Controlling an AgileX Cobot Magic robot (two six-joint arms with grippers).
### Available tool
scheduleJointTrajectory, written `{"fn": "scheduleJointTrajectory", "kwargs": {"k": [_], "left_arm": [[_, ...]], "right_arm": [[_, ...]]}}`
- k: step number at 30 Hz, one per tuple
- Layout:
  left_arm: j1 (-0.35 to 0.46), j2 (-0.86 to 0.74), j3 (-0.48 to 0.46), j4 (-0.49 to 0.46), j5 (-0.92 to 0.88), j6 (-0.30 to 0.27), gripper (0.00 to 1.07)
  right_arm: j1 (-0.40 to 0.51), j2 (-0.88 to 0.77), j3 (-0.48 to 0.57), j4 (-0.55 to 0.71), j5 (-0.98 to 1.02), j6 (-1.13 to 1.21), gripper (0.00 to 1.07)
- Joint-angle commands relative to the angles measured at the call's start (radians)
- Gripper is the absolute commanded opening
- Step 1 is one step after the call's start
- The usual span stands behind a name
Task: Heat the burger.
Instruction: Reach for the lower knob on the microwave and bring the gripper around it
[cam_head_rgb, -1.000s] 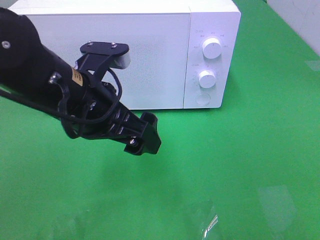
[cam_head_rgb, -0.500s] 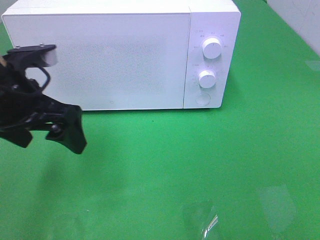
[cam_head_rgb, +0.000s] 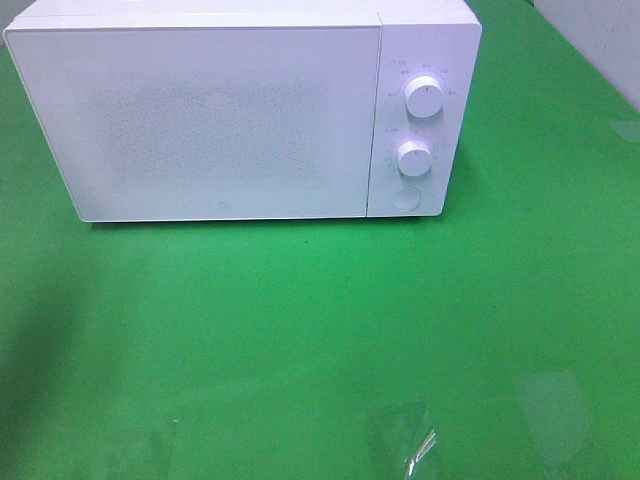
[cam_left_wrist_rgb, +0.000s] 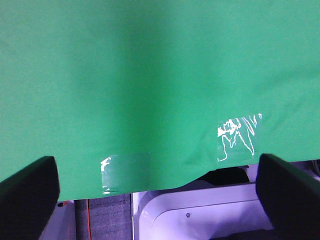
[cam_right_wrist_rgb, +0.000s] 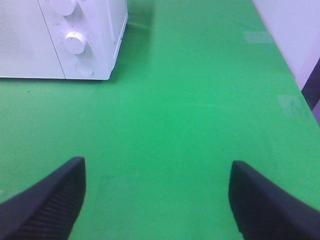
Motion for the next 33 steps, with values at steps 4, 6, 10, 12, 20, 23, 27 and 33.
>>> {"fn": "scheduleJointTrajectory", "kwargs": {"k": [4, 6, 10, 12, 20, 23, 27, 33], "left_arm": [[0.021, -0.148, 0.063, 0.014, -0.004, 0.004, 1.01], [0.021, -0.205, 0.102, 0.020, -0.017, 0.004, 1.01], [0.021, -0.367, 0.214, 0.041, -0.064, 0.004, 1.01], [0.021, -0.432, 0.256, 0.043, -0.076, 0.004, 1.01], [0.021, -0.704, 0.411, 0.043, -0.130, 0.001, 1.01], [0.021, -0.809, 0.419, 0.042, -0.120, -0.017, 1.01], [0.021, -0.927, 0.442, 0.043, -0.085, -0.023, 1.01], [0.021, -1.065, 0.442, 0.044, -0.085, -0.023, 1.01]], "right_arm": [[-0.006, -0.027, 0.004, 0.001, -0.010, -0.006, 0.76], [-0.006, -0.027, 0.004, 0.001, -0.010, -0.006, 0.76], [-0.006, -0.027, 0.004, 0.001, -0.010, -0.006, 0.76], [-0.006, -0.027, 0.004, 0.001, -0.010, -0.006, 0.76], [-0.006, -0.027, 0.004, 0.001, -0.010, -0.006, 0.76], [-0.006, -0.027, 0.004, 0.001, -0.010, -0.006, 0.76], [-0.006, -0.027, 0.004, 0.001, -0.010, -0.006, 0.76], [-0.006, -0.027, 0.004, 0.002, -0.010, -0.007, 0.76]]}}
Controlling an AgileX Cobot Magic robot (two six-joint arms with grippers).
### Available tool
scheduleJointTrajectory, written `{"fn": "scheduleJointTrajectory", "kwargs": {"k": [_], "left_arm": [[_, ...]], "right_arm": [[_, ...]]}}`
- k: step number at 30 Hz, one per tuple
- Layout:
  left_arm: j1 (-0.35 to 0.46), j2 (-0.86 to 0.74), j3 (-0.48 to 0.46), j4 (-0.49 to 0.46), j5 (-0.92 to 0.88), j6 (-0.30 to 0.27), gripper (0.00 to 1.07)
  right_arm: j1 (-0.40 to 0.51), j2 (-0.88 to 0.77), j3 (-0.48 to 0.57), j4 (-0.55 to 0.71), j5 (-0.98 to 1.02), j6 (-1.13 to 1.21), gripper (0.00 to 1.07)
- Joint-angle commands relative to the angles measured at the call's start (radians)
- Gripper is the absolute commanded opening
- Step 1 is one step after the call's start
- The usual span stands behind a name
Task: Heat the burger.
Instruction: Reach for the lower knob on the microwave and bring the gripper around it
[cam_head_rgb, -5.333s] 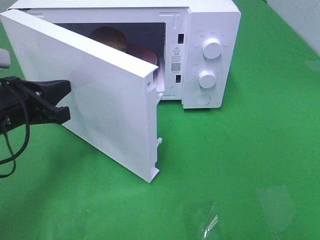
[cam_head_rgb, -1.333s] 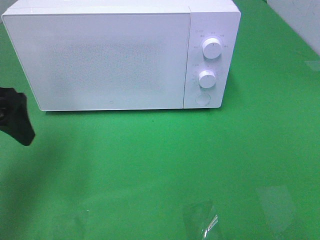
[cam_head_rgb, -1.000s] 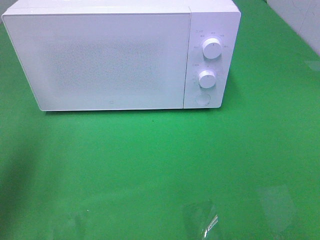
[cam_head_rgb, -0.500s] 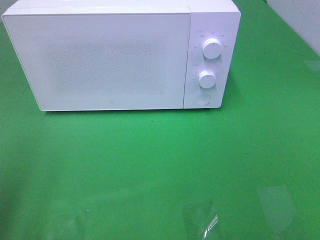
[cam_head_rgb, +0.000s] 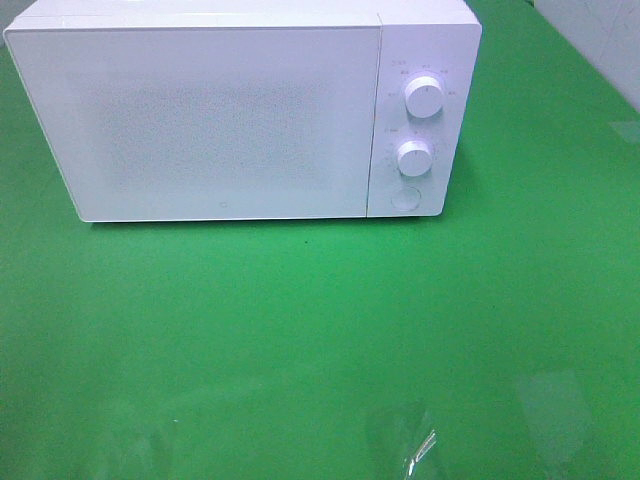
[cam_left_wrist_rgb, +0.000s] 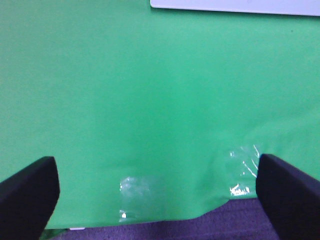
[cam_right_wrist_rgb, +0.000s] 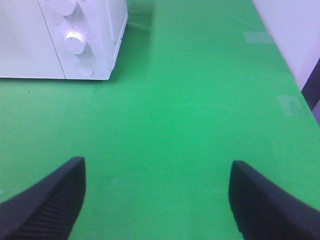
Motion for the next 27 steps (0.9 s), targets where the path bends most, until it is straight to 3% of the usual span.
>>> {"fn": "scheduleJointTrajectory", "kwargs": {"k": [1, 13, 27], "left_arm": [[0.003, -0.067, 0.004, -0.002, 0.005, -0.006, 1.01], [0.003, -0.304, 0.004, -0.004, 0.004, -0.006, 1.01], [0.003, -0.312, 0.004, -0.003, 0.005, -0.006, 1.01]], "right_arm": [[-0.006, -0.027, 0.004, 0.002, -0.010, -0.007, 0.76], [-0.006, -0.027, 0.004, 0.002, -0.010, -0.007, 0.76], [-0.006, -0.027, 0.004, 0.002, -0.010, -0.007, 0.76]]}}
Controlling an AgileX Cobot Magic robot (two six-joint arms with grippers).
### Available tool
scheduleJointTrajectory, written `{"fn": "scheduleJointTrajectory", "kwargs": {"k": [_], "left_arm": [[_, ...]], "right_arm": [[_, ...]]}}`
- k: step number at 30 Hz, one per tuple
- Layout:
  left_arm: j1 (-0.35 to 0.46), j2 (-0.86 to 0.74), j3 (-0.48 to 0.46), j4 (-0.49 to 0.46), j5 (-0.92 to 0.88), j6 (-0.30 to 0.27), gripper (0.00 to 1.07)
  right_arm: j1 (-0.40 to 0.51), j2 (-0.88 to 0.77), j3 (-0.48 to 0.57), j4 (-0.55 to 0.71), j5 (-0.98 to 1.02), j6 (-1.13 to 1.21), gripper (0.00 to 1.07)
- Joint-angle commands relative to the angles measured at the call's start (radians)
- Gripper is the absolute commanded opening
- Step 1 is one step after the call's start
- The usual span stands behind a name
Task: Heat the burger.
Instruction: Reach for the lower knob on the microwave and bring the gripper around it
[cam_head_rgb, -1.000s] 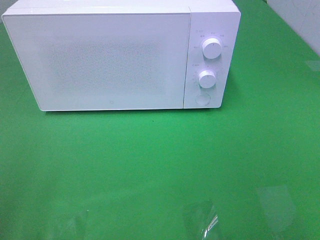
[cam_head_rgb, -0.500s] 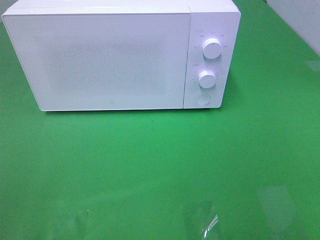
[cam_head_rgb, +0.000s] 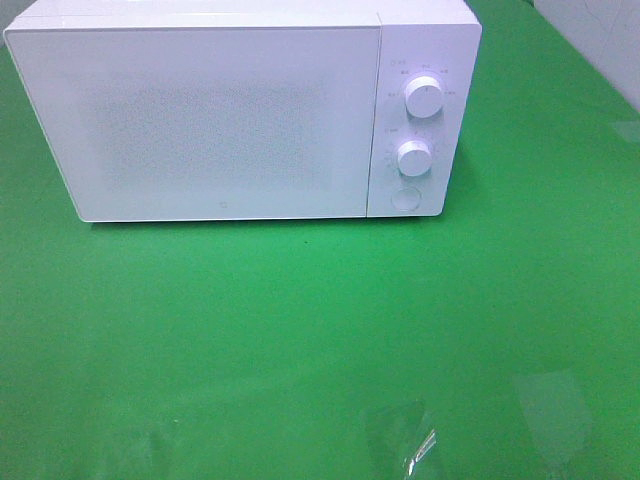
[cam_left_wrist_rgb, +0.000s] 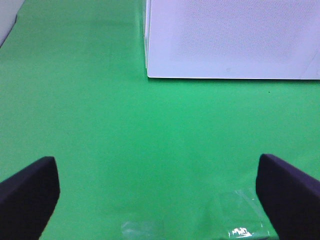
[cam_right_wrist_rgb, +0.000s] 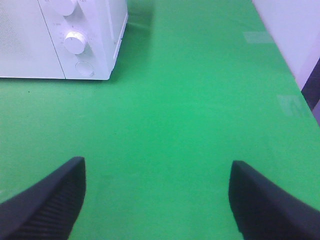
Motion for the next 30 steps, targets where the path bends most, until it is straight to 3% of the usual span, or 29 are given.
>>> {"fn": "scheduleJointTrajectory", "kwargs": {"k": [1, 30], "left_arm": [[0.003, -0.022, -0.001, -0.003, 0.005, -0.005, 1.01], [0.003, -0.022, -0.001, -0.003, 0.005, -0.005, 1.01]], "right_arm": [[-0.006, -0.027, 0.004, 0.002, -0.010, -0.007, 0.76], [-0.006, -0.027, 0.002, 0.002, -0.011, -0.010, 0.76]]}}
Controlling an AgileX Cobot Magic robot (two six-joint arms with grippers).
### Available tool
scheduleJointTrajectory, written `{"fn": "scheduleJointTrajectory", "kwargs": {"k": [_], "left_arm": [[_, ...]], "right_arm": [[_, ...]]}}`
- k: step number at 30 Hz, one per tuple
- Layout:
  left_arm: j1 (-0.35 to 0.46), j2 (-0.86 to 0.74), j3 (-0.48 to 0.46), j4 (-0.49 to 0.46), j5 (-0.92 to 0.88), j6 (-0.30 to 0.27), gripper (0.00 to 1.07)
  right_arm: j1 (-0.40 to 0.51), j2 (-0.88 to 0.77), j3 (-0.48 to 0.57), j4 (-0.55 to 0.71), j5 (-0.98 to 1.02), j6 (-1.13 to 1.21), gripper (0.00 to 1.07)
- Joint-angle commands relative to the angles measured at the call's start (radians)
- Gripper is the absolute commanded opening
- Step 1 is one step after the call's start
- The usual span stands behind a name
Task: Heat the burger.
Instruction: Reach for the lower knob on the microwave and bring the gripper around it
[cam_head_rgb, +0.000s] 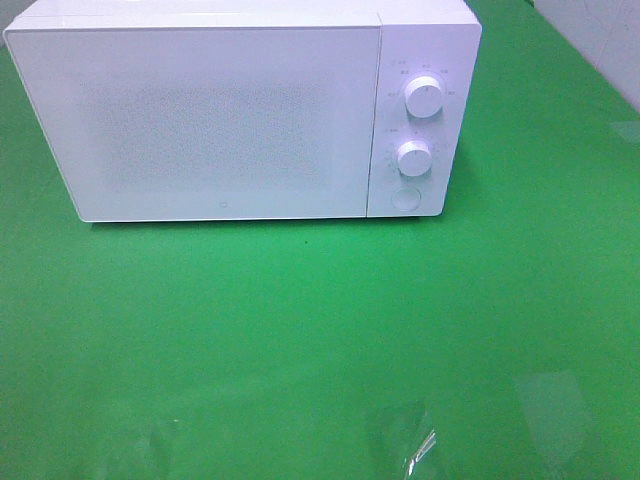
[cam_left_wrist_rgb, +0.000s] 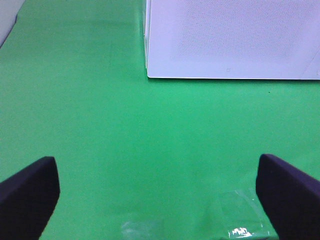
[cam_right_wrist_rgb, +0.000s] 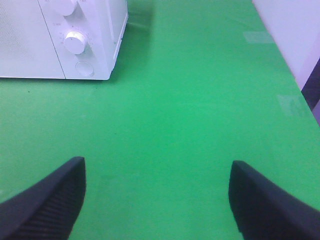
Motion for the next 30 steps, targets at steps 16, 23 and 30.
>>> {"fn": "scheduleJointTrajectory", "kwargs": {"k": [16, 23, 30], "left_arm": [[0.003, -0.022, -0.001, -0.003, 0.005, -0.005, 1.01], [0.003, -0.022, -0.001, -0.003, 0.005, -0.005, 1.01], [0.003, -0.016, -0.001, -0.003, 0.005, -0.005, 1.01]], "right_arm": [[0.000, 0.187, -0.030, 0.002, -0.269, -0.026, 0.76], [0.000, 0.278, 0.050, -0.002, -0.472, -0.026, 0.76], [0.000, 0.385, 0.134, 0.005, -0.732, -0.026, 0.76]]}}
